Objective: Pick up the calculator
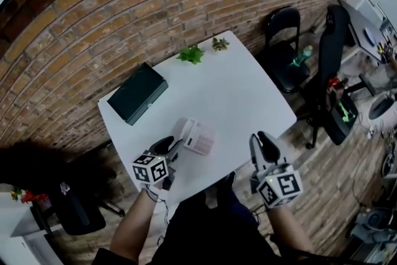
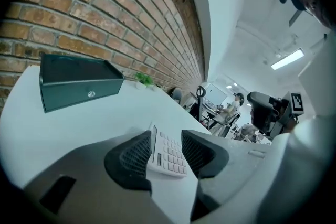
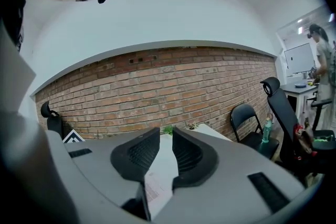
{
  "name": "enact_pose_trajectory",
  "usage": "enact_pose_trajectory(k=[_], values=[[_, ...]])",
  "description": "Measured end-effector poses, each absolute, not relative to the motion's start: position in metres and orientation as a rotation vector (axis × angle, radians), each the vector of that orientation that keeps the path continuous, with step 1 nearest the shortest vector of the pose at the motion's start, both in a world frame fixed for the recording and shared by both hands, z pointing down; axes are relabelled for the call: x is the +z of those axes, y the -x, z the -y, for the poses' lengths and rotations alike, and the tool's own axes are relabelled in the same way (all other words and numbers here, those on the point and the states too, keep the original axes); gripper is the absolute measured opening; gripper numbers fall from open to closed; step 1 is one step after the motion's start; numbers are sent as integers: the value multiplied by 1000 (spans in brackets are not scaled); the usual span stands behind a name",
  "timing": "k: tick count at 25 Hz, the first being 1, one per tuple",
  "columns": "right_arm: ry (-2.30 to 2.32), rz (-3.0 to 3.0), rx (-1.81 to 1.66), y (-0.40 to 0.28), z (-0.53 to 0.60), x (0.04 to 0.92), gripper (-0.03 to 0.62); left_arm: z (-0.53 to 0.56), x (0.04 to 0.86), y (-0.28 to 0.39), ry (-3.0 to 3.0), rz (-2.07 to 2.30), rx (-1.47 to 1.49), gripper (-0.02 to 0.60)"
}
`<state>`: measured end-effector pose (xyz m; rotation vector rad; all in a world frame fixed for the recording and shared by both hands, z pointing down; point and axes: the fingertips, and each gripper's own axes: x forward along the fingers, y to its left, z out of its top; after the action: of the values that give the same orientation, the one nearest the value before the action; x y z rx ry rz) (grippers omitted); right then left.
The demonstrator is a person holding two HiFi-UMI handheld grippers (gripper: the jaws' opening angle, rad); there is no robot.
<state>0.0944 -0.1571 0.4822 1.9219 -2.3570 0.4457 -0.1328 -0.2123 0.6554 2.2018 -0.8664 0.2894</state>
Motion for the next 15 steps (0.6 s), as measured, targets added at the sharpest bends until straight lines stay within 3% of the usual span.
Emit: enact_pose_trajectory(k=[15], values=[[-1862,2373,551,-143,185,508,75,230,722,106,-2001,888,319,193]])
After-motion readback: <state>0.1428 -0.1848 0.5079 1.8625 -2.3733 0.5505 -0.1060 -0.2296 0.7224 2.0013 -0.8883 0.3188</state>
